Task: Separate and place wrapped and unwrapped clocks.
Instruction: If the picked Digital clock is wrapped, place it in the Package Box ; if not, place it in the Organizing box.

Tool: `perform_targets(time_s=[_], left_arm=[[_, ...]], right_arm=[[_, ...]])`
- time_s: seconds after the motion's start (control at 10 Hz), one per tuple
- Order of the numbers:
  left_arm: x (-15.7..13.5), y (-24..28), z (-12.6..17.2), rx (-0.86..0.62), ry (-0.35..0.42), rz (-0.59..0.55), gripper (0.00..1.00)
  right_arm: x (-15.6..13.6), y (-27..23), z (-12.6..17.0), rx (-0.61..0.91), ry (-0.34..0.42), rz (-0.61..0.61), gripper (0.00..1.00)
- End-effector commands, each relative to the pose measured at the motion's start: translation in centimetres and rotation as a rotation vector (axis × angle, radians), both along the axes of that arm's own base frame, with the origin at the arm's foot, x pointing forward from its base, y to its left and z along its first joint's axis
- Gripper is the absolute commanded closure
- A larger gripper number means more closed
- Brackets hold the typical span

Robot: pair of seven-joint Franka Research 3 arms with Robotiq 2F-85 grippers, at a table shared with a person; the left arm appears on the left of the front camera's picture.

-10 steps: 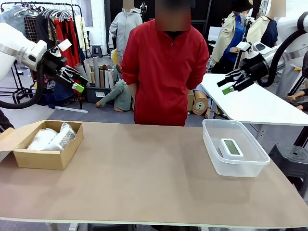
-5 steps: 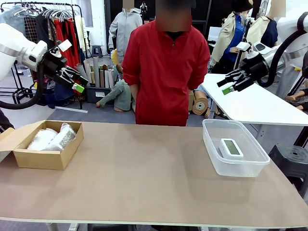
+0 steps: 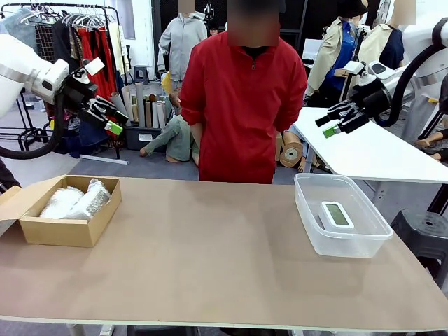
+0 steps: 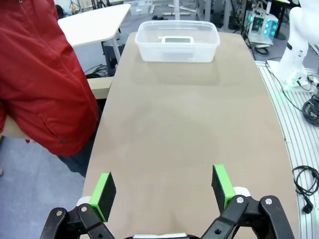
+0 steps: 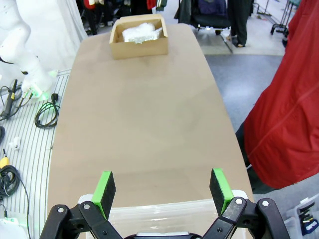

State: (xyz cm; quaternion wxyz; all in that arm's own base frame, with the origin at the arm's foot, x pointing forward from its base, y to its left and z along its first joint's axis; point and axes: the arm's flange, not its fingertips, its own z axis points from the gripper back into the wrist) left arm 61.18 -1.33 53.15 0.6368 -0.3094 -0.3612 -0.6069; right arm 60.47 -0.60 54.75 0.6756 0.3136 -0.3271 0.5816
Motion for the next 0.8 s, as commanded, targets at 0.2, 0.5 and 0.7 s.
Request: perform_targets(time_s=[0.2,0.5,0.7], left_arm=[[-0.10,0.02,-0.03,-0.002,0.003,0.001,0.00],[-0.10,0.02,-0.03,-0.002,0.003,0.001,0.00],[-0.10,0.02,-0.03,-0.002,0.003,0.001,0.00]], right_arm=[[-0.01,0.13,0.26,0.000,-0.003,-0.001,0.00],[-0.01,0.13,0.26,0.000,-0.003,-0.001,0.00],[-0.01,0.13,0.26,0.000,-0.003,-0.001,0.00]])
